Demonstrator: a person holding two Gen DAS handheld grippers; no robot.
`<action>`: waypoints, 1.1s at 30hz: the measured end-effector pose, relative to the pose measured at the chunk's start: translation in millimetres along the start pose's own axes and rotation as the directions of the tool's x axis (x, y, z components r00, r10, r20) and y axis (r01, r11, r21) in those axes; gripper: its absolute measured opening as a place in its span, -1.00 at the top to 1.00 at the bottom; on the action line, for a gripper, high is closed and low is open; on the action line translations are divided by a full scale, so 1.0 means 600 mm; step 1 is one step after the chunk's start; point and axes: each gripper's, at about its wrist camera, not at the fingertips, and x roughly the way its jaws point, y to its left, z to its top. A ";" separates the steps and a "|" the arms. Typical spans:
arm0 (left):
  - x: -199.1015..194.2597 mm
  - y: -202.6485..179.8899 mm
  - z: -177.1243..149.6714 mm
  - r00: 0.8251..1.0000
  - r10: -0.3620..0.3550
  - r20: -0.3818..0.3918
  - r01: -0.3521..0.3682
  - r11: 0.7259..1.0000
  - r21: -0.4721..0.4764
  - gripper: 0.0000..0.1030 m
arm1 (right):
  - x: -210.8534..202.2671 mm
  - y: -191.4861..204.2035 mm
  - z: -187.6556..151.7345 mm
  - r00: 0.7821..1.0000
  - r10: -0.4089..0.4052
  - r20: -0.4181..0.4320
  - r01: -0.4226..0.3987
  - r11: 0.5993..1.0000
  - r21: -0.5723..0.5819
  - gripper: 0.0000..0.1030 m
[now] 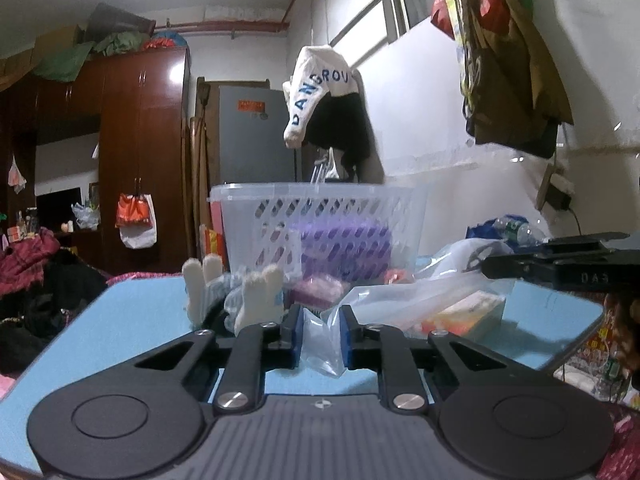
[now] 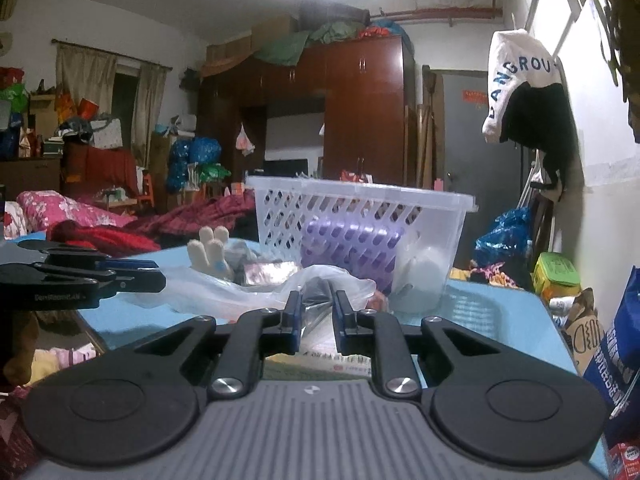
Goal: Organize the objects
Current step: 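Close both tools on the clear plastic bag, then carry the plastic bag into the basket and open both tools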
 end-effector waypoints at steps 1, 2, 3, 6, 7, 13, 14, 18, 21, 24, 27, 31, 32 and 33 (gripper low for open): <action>-0.001 0.001 0.005 1.000 -0.005 0.006 0.005 1.000 -0.002 0.59 | -0.002 0.000 0.004 1.000 -0.002 0.010 0.002 1.000 0.000 0.65; 0.000 0.001 0.011 1.000 -0.009 0.011 0.009 1.000 -0.001 0.59 | -0.005 -0.001 0.009 1.000 -0.002 0.018 0.002 1.000 0.001 0.66; 0.001 0.001 0.016 1.000 -0.011 0.017 0.011 1.000 0.002 0.60 | -0.007 -0.003 0.015 1.000 -0.001 0.027 0.001 1.000 0.006 0.66; 0.003 0.003 0.043 0.999 -0.014 0.047 0.013 1.000 0.008 0.60 | -0.010 -0.007 0.038 0.998 -0.003 0.057 0.002 1.000 0.007 0.66; 0.003 0.005 0.058 0.998 -0.014 0.067 0.013 1.000 0.011 0.61 | -0.011 -0.008 0.051 0.998 -0.004 0.070 0.004 1.000 0.002 0.66; 0.030 0.019 0.161 0.988 -0.014 0.156 0.009 0.999 0.032 0.61 | -0.009 -0.021 0.132 0.987 -0.015 0.161 0.016 1.000 -0.005 0.66; 0.043 0.022 0.181 0.987 -0.013 0.161 0.007 0.999 0.033 0.61 | -0.004 -0.026 0.148 0.984 -0.022 0.176 0.023 1.000 -0.004 0.66; 0.106 0.029 0.239 0.990 0.001 0.141 -0.007 0.999 0.044 0.62 | 0.031 -0.049 0.189 0.980 -0.050 0.190 0.047 0.999 0.023 0.66; 0.158 0.038 0.265 0.994 0.014 0.106 -0.020 0.999 0.049 0.62 | 0.064 -0.068 0.205 0.982 -0.072 0.176 0.065 0.997 0.047 0.66; 0.211 0.043 0.276 0.998 0.031 0.054 -0.035 0.997 0.063 0.62 | 0.105 -0.091 0.210 0.986 -0.101 0.129 0.091 0.992 0.082 0.66; 0.266 0.059 0.278 0.999 0.042 -0.020 -0.040 0.998 0.053 0.62 | 0.154 -0.118 0.203 0.992 -0.112 0.052 0.105 0.986 0.126 0.66; 0.338 0.079 0.273 0.987 0.057 -0.148 -0.051 0.998 0.043 0.62 | 0.210 -0.141 0.179 0.993 -0.095 -0.070 0.108 0.974 0.200 0.66; 0.350 0.083 0.269 0.983 0.060 -0.175 -0.053 0.998 0.040 0.62 | 0.223 -0.143 0.175 0.991 -0.097 -0.095 0.115 0.971 0.210 0.66; 0.363 0.086 0.267 0.978 0.063 -0.200 -0.057 0.998 0.037 0.62 | 0.239 -0.146 0.171 0.986 -0.102 -0.128 0.128 0.967 0.220 0.66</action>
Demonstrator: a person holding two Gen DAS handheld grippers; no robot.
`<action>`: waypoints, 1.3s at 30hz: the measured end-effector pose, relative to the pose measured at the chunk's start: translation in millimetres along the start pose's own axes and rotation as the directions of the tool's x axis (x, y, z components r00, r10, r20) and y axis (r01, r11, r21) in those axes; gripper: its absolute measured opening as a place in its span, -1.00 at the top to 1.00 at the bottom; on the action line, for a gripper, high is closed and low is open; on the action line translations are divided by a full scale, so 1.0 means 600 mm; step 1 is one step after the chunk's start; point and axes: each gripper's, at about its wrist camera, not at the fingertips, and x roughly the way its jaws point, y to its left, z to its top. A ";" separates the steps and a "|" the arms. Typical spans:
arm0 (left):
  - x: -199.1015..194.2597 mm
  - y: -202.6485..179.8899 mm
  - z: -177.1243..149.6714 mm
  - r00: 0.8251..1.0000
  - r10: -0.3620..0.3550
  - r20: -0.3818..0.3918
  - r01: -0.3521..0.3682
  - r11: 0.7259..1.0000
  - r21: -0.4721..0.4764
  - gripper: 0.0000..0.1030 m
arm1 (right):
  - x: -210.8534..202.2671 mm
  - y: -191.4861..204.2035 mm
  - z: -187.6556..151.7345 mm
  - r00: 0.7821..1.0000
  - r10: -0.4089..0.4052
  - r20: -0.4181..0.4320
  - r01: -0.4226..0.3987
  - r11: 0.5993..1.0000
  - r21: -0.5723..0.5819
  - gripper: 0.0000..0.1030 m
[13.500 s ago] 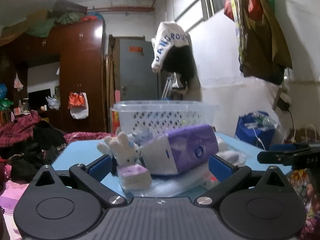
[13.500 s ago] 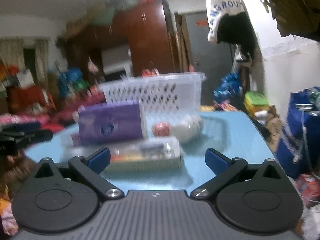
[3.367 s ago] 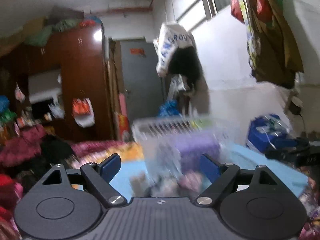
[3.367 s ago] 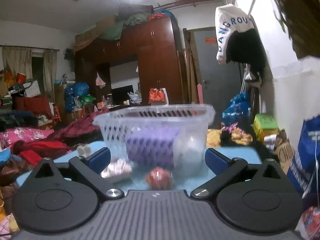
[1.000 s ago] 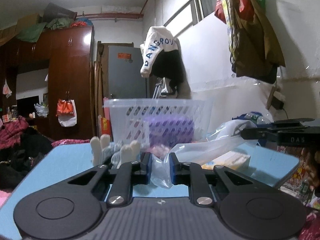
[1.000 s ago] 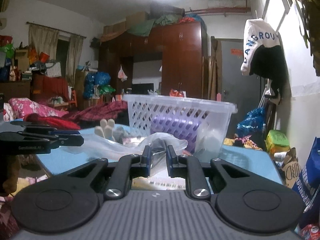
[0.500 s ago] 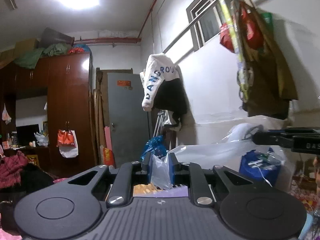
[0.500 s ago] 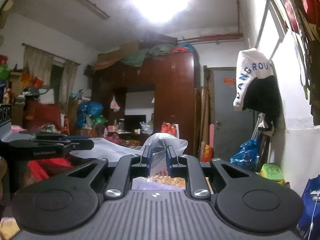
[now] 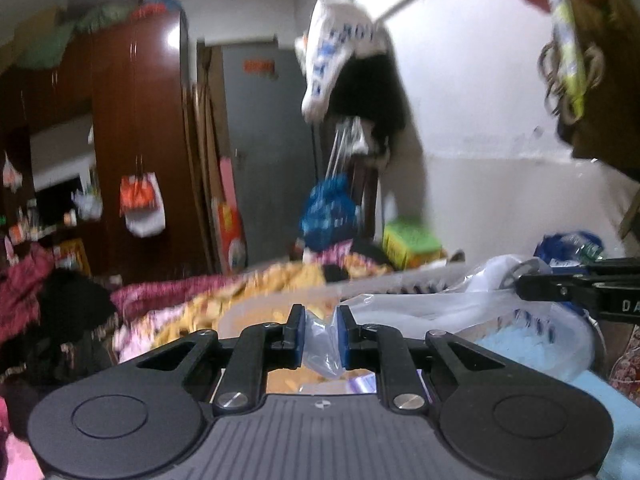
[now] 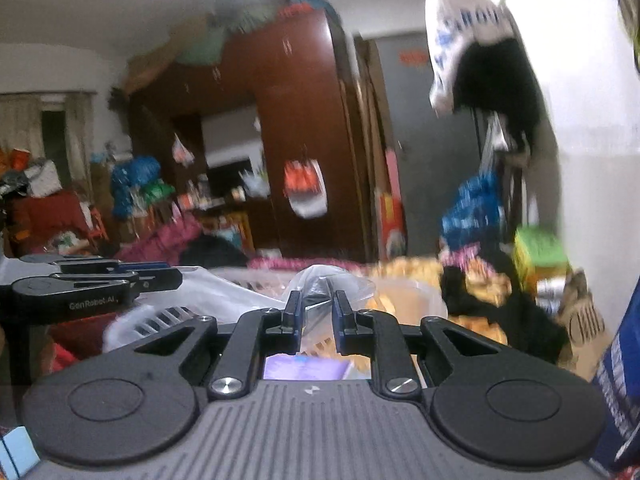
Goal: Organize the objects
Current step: 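Carry the plastic bag into the basket and open both tools, then withdraw both tools from the basket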
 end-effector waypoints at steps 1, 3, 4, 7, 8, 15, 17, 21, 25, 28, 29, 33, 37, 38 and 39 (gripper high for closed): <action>0.010 0.002 0.000 1.000 0.008 -0.028 -0.008 1.000 0.007 0.62 | 0.006 -0.001 -0.003 1.000 -0.007 -0.019 0.008 1.000 0.009 0.66; 0.025 0.006 0.001 0.997 0.020 -0.070 -0.020 1.000 0.007 0.62 | 0.018 0.000 -0.003 0.998 -0.024 -0.059 0.025 0.999 0.019 0.66; 0.033 0.005 0.003 0.995 0.026 -0.098 -0.025 1.000 0.014 0.62 | 0.028 0.000 -0.001 0.995 -0.035 -0.092 0.037 0.999 0.022 0.66; 0.052 0.000 0.011 0.986 0.053 -0.159 -0.048 0.998 0.039 0.62 | 0.043 0.001 0.001 0.986 -0.066 -0.154 0.069 0.997 0.018 0.66; 0.057 0.001 0.011 0.982 0.057 -0.180 -0.051 0.998 0.038 0.62 | 0.045 0.001 0.003 0.983 -0.069 -0.171 0.073 0.997 0.017 0.65; 0.075 0.002 0.001 0.967 0.073 -0.244 -0.065 0.997 0.040 0.61 | 0.055 -0.005 0.002 0.964 -0.091 -0.252 0.095 0.995 0.006 0.65; 0.074 0.002 0.001 0.966 0.075 -0.248 -0.068 0.997 0.036 0.57 | 0.055 -0.003 0.006 0.960 -0.098 -0.261 0.102 0.995 0.001 0.64; 0.067 0.006 0.003 0.971 0.084 -0.225 -0.079 0.996 0.029 0.25 | 0.054 -0.006 0.017 0.959 -0.139 -0.248 0.141 0.990 -0.013 0.11; 0.053 0.014 0.003 0.981 0.065 -0.181 -0.065 0.998 0.006 -0.37 | 0.045 -0.017 0.020 0.967 -0.131 -0.219 0.133 0.991 -0.005 -0.17; 0.032 0.010 0.002 0.988 0.043 -0.149 -0.042 0.999 0.006 -0.59 | 0.036 -0.021 0.022 0.975 -0.128 -0.180 0.129 0.992 -0.001 -0.55; 0.025 0.008 0.002 0.989 0.045 -0.138 -0.043 0.999 0.015 -0.60 | 0.030 -0.022 0.022 0.979 -0.116 -0.168 0.119 0.993 0.005 -0.63; -0.015 0.000 0.013 0.992 0.100 -0.073 -0.097 0.995 0.033 -0.77 | 0.008 -0.011 0.033 0.988 -0.120 -0.095 0.120 0.993 -0.008 -1.00; -0.077 0.002 0.026 0.996 0.090 0.004 -0.090 0.996 0.013 -0.95 | -0.029 -0.007 0.046 0.995 -0.096 -0.031 0.096 0.995 -0.007 -1.00; -0.091 0.002 0.030 0.995 0.094 0.017 -0.094 0.995 0.013 -0.96 | -0.040 -0.007 0.048 0.996 -0.086 -0.017 0.086 0.996 -0.004 -1.00; -0.105 0.002 0.034 0.995 0.096 0.029 -0.096 0.995 0.010 -0.96 | -0.054 -0.005 0.051 0.997 -0.075 -0.001 0.075 0.997 -0.005 -1.00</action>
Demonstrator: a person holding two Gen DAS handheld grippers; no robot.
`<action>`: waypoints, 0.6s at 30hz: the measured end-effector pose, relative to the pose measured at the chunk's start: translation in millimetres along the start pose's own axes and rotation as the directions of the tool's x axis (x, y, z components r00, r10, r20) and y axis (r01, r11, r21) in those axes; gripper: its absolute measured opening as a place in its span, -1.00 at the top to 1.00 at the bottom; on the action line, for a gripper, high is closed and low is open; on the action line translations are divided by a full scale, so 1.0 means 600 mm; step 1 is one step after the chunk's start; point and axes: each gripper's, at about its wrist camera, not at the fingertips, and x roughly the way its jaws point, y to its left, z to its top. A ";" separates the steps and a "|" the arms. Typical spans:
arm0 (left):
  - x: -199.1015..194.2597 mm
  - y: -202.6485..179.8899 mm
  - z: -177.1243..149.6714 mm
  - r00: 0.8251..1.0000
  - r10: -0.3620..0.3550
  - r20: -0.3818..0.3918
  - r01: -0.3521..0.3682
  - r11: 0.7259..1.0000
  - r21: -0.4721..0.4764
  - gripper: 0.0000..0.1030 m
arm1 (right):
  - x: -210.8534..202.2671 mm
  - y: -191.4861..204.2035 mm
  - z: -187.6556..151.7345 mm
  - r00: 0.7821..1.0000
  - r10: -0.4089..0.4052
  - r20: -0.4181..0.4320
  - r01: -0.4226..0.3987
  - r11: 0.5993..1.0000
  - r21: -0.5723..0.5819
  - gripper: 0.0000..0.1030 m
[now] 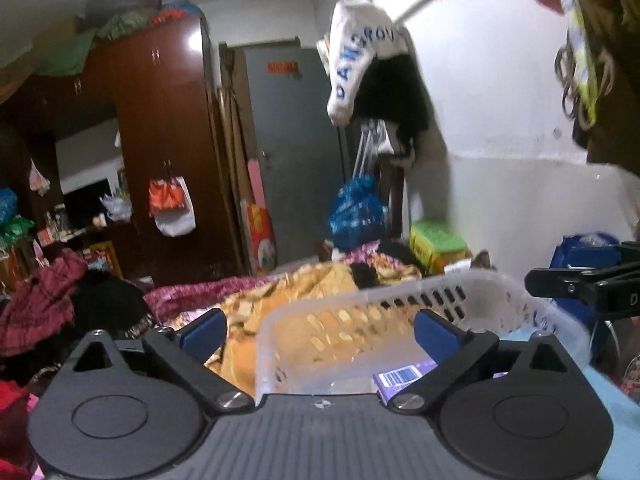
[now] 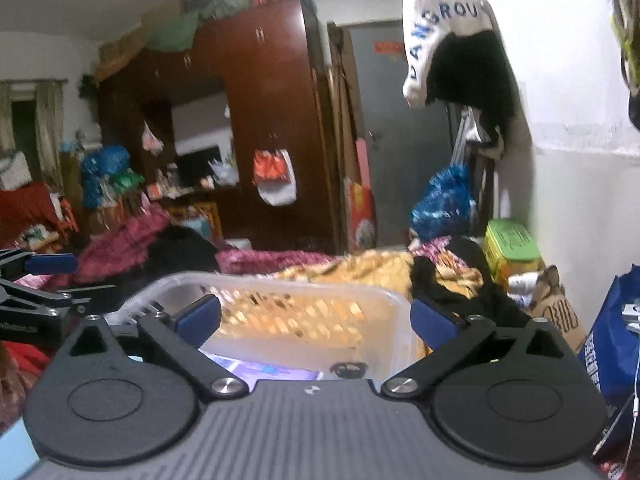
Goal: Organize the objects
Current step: 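Withdraw both tools from the basket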
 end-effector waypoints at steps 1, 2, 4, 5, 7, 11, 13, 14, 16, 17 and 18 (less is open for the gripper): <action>-0.017 0.003 0.004 1.000 0.002 0.007 -0.002 1.000 -0.006 -0.97 | -0.010 0.000 0.003 1.000 0.003 0.012 -0.003 1.000 -0.003 -1.00; -0.035 0.007 0.009 1.000 0.006 -0.001 -0.006 1.000 -0.013 -0.97 | -0.024 0.000 0.006 1.000 0.007 0.027 -0.007 1.000 -0.008 -1.00; -0.066 0.013 0.017 1.000 0.008 -0.013 -0.008 1.000 -0.017 -0.97 | -0.050 0.001 0.011 0.999 0.020 0.046 -0.018 0.999 -0.030 -1.00; -0.085 0.016 0.021 1.000 0.015 -0.013 -0.015 1.000 -0.020 -0.97 | -0.063 0.002 0.013 0.998 0.021 0.054 -0.019 0.999 -0.037 -1.00; -0.119 0.023 0.027 1.000 0.020 -0.006 -0.020 1.000 -0.019 -0.97 | -0.092 0.004 0.016 0.997 0.025 0.076 -0.021 0.998 -0.053 -1.00; -0.184 0.022 0.031 1.000 0.021 0.019 -0.022 1.000 0.006 -0.97 | -0.148 0.010 0.021 0.992 0.037 0.122 -0.026 0.996 -0.088 -1.00; -0.205 0.016 0.026 1.000 0.011 0.008 -0.012 0.999 0.035 -0.97 | -0.170 0.014 0.022 0.990 0.037 0.138 -0.022 0.993 -0.112 -1.00; -0.214 0.010 0.021 1.000 0.012 0.003 -0.012 0.998 0.054 -0.97 | -0.180 0.014 0.021 0.989 0.038 0.141 -0.022 0.993 -0.114 -1.00; -0.231 -0.003 0.005 1.000 0.015 -0.001 -0.015 0.995 0.096 -0.97 | -0.195 0.016 0.016 0.990 0.042 0.134 -0.024 0.991 -0.129 -1.00; -0.236 -0.009 -0.005 1.000 0.017 0.006 -0.017 0.994 0.106 -0.97 | -0.203 0.016 0.011 0.990 0.042 0.136 -0.023 0.990 -0.140 -1.00; -0.241 -0.013 -0.016 1.000 0.009 0.011 -0.011 0.994 0.111 -0.97 | -0.209 0.019 0.004 0.989 0.040 0.141 -0.018 0.988 -0.156 -1.00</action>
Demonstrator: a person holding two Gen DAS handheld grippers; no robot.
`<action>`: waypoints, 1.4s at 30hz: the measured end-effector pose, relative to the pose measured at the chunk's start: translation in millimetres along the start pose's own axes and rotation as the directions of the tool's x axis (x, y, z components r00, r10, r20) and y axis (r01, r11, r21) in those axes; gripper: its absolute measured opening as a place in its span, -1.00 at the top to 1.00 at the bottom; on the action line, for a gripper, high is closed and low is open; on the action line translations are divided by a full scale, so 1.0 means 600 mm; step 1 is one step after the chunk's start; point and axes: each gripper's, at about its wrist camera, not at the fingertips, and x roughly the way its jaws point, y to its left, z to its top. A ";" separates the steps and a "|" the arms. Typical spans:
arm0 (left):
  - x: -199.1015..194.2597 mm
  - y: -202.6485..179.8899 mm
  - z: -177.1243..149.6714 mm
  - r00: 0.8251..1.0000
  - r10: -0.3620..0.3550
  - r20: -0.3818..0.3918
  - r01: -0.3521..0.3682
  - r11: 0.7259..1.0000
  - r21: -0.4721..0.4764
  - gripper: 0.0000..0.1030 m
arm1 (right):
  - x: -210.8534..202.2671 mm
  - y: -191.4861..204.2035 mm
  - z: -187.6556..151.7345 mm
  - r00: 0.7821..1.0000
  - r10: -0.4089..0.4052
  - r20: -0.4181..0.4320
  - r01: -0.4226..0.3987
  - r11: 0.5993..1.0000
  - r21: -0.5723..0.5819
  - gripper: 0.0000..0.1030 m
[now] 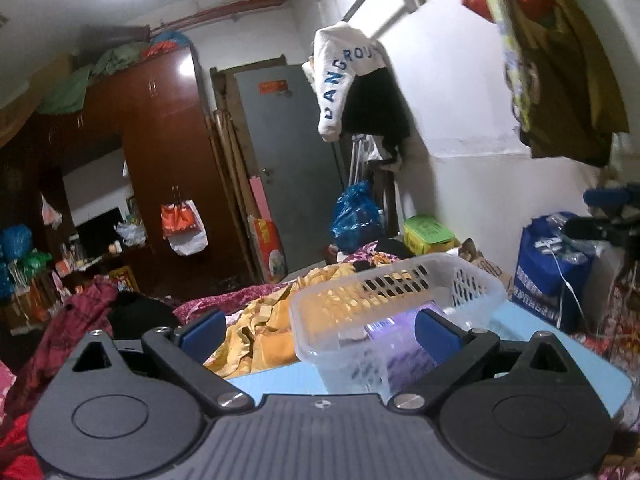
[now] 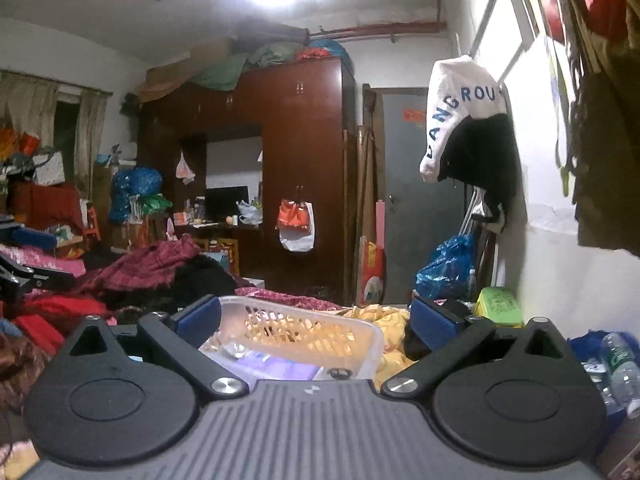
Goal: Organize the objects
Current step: 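Withdraw both tools from the basket, then move both tools to the orange-and-white medicine box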
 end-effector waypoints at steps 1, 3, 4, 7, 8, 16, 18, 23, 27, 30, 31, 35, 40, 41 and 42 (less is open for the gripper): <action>-0.007 -0.004 -0.010 1.000 -0.018 0.002 0.018 1.000 0.001 -0.97 | -0.007 0.001 -0.007 1.000 -0.003 0.011 0.004 1.000 -0.003 -1.00; -0.015 -0.016 -0.035 0.998 -0.060 0.012 0.060 0.998 -0.003 -0.97 | -0.018 0.001 -0.027 1.000 -0.002 0.018 0.002 1.000 0.003 -1.00; -0.019 -0.025 -0.051 0.997 -0.075 0.017 0.075 0.997 0.000 -0.97 | -0.023 0.003 -0.039 1.000 0.001 0.015 -0.001 1.000 0.003 -1.00; -0.024 -0.058 -0.103 0.994 -0.101 0.031 0.100 0.995 0.008 -0.97 | -0.021 0.000 -0.084 1.000 0.019 -0.014 -0.019 1.000 0.013 -1.00; -0.021 -0.071 -0.122 0.994 -0.107 0.036 0.106 0.994 0.016 -0.97 | -0.019 -0.002 -0.100 0.999 0.034 -0.034 -0.033 0.999 0.026 -1.00; 0.035 -0.134 -0.247 0.974 -0.225 0.004 0.224 0.972 -0.062 -0.95 | 0.043 0.003 -0.253 0.971 0.185 -0.149 -0.166 0.978 0.128 -1.00; 0.046 -0.142 -0.267 0.971 -0.238 0.005 0.237 0.968 -0.078 -0.94 | 0.054 0.007 -0.271 0.966 0.198 -0.167 -0.178 0.976 0.129 -1.00; 0.060 -0.154 -0.302 0.963 -0.269 0.029 0.271 0.958 -0.096 -0.93 | 0.062 0.010 -0.297 0.961 0.211 -0.177 -0.193 0.974 0.116 -0.90; 0.075 -0.175 -0.317 0.958 -0.284 0.041 0.286 0.957 -0.054 -0.89 | 0.054 0.024 -0.311 0.957 0.227 -0.182 -0.219 0.974 0.065 -0.68; 0.088 -0.183 -0.323 0.946 -0.323 0.037 0.325 0.944 -0.054 -0.76 | 0.044 0.029 -0.321 0.953 0.236 -0.189 -0.232 0.972 0.044 -0.54; 0.090 -0.185 -0.325 0.943 -0.332 0.037 0.333 0.942 -0.046 -0.71 | 0.046 0.026 -0.324 0.949 0.250 -0.190 -0.244 0.968 0.054 -0.52; 0.094 -0.198 -0.329 0.942 -0.334 0.042 0.335 0.942 -0.011 -0.35 | 0.047 0.021 -0.332 0.937 0.285 -0.201 -0.279 0.959 0.058 -0.23; 0.095 -0.197 -0.331 0.941 -0.333 0.053 0.334 0.942 -0.013 -0.11 | 0.041 0.019 -0.336 0.937 0.299 -0.182 -0.298 0.954 0.035 -0.16; 0.095 -0.194 -0.332 0.940 -0.336 0.054 0.338 0.941 -0.018 -0.09 | 0.039 0.019 -0.336 0.937 0.301 -0.179 -0.299 0.953 0.040 -0.16; 0.095 -0.192 -0.332 0.939 -0.340 0.056 0.342 0.939 -0.024 -0.09 | 0.037 0.019 -0.336 0.937 0.303 -0.176 -0.300 0.953 0.044 -0.16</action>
